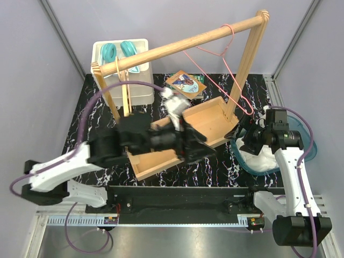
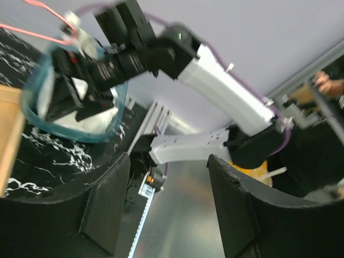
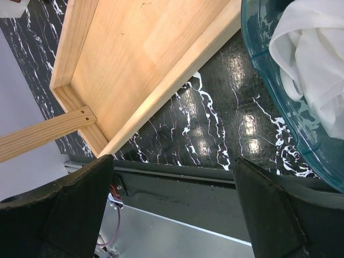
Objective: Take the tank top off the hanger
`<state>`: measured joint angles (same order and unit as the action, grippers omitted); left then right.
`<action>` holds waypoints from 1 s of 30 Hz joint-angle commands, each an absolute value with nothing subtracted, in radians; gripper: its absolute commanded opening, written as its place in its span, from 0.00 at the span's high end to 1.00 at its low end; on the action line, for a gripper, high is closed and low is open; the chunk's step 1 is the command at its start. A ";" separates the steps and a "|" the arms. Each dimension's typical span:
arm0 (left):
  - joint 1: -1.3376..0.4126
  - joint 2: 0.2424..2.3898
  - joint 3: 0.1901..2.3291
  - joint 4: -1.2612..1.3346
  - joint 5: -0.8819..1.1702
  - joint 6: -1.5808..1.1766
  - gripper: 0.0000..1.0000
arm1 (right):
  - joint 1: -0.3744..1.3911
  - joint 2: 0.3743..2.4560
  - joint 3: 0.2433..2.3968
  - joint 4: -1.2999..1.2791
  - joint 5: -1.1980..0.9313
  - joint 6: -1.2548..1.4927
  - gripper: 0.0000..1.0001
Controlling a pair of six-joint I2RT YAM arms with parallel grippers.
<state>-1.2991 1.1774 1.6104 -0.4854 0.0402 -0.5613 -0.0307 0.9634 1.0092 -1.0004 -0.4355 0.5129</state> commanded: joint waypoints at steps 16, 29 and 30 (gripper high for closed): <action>-1.712 1.403 0.968 0.152 -0.549 -0.058 0.18 | -0.025 0.950 0.913 -0.980 -0.449 0.506 0.00; -1.343 1.448 0.711 0.357 -0.238 -0.357 0.12 | -0.025 0.867 0.787 -0.822 -0.534 0.529 0.00; -1.326 1.431 0.692 0.395 -0.226 -0.403 0.12 | -0.025 0.858 0.772 -0.802 -0.554 0.523 0.00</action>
<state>-1.3876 1.5024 0.7570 0.2073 -0.3370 -0.2527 -0.0307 0.9031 0.8265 -0.9020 -0.4808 0.5198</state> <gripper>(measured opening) 0.868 0.994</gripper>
